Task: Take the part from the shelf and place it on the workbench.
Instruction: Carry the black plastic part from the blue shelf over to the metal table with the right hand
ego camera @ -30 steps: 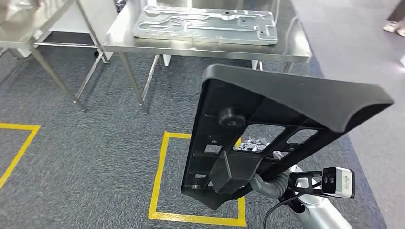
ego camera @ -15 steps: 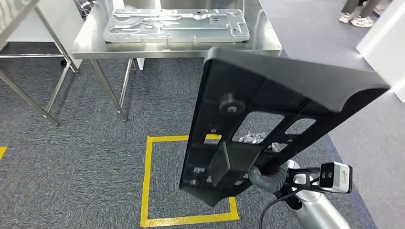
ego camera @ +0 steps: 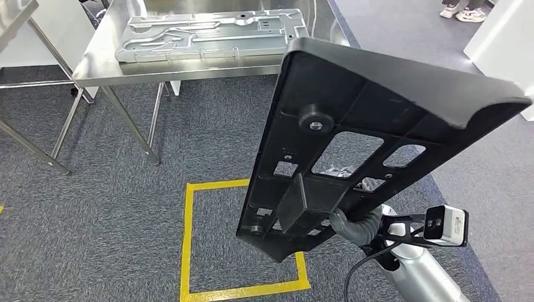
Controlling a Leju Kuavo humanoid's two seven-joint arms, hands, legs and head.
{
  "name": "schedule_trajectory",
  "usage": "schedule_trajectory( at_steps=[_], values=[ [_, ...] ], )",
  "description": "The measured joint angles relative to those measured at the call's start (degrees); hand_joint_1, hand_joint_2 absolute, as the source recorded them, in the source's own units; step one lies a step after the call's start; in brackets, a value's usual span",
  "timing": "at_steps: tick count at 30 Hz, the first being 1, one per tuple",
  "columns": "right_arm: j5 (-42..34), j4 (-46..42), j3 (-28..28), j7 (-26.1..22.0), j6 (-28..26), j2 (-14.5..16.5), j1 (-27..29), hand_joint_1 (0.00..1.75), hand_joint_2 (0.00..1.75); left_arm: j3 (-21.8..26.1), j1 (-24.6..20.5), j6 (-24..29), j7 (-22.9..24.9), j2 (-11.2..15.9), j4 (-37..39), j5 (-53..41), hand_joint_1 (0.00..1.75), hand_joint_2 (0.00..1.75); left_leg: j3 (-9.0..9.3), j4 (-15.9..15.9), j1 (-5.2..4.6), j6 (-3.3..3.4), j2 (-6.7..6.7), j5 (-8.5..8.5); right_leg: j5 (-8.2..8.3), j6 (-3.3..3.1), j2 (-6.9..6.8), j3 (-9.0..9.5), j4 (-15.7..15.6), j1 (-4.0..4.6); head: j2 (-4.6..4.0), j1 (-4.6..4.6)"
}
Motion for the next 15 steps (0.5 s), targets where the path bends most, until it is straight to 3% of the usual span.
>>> schedule_trajectory(
  at_steps=[1, 2, 4, 6, 10, 12, 15],
  values=[
    [0.09, 0.01, 0.01, 0.00, 0.36, -0.02, 0.14, 1.59, 1.75, 0.01, 0.09, 0.02, -0.04, 0.01, 0.00, 0.08, 0.00, 0.00, -0.90, 1.32, -0.01, 0.05, 0.00, 0.21, -0.10, -0.08, 0.12, 0.11, 0.03, 0.17, 0.00, 0.00],
    [0.27, 0.01, 0.00, 0.00, 0.70, -0.02, 0.30, 1.59, 1.75, 0.02, 0.14, 0.03, -0.07, 0.02, 0.00, 0.17, 0.00, 0.00, -0.75, 0.43, -0.02, 0.18, 0.00, 1.51, -0.20, -0.11, 0.24, 0.28, 0.06, 0.29, -0.01, 0.00],
    [0.81, 0.00, -0.01, 0.00, 1.36, -0.02, 0.65, 1.59, 1.75, 0.07, 0.16, 0.05, -0.14, 0.03, 0.00, 0.33, 0.00, 0.00, 2.30, -6.90, -0.08, 0.77, -0.08, 5.89, -0.50, 0.01, 0.45, 0.71, 0.15, 0.47, -0.01, 0.00],
    [1.34, -0.01, -0.05, 0.00, 1.79, -0.02, 0.97, 1.59, 1.75, 0.15, 0.11, 0.05, -0.18, 0.05, 0.00, 0.35, 0.00, 0.00, 5.11, -13.26, -0.31, 1.40, -0.22, 8.23, -0.81, 0.41, 0.60, 0.87, 0.37, 0.69, 0.00, 0.01],
    [1.70, -0.08, -0.17, 0.00, 2.05, 0.08, 1.40, 1.59, 1.75, 0.28, 0.21, 0.07, -0.22, 0.06, 0.00, 0.38, 0.00, 0.00, 5.93, -15.02, -0.49, 2.35, -0.24, 8.42, -1.19, 1.58, 0.66, 0.74, 0.70, 0.54, 0.00, 0.01],
    [1.96, -0.20, -0.48, -0.01, 2.49, 0.28, 1.67, 1.59, 1.75, 0.29, 0.15, 0.06, -0.32, 0.05, 0.00, 0.38, 0.00, 0.00, 6.18, -15.50, -0.28, 2.93, -0.16, 8.69, -3.22, 2.15, 0.61, -0.60, 3.83, 0.39, 0.00, 0.02],
    [3.21, -0.27, -1.31, -0.02, 3.94, 0.54, 2.78, 1.59, 1.75, 0.30, 0.16, 0.02, -0.47, 0.05, 0.00, 0.37, 0.00, 0.00, 6.21, -15.54, -0.25, 3.25, -0.15, 8.64, -7.83, 2.73, 0.55, -5.94, 14.41, -0.07, 0.00, 0.02]
  ],
)
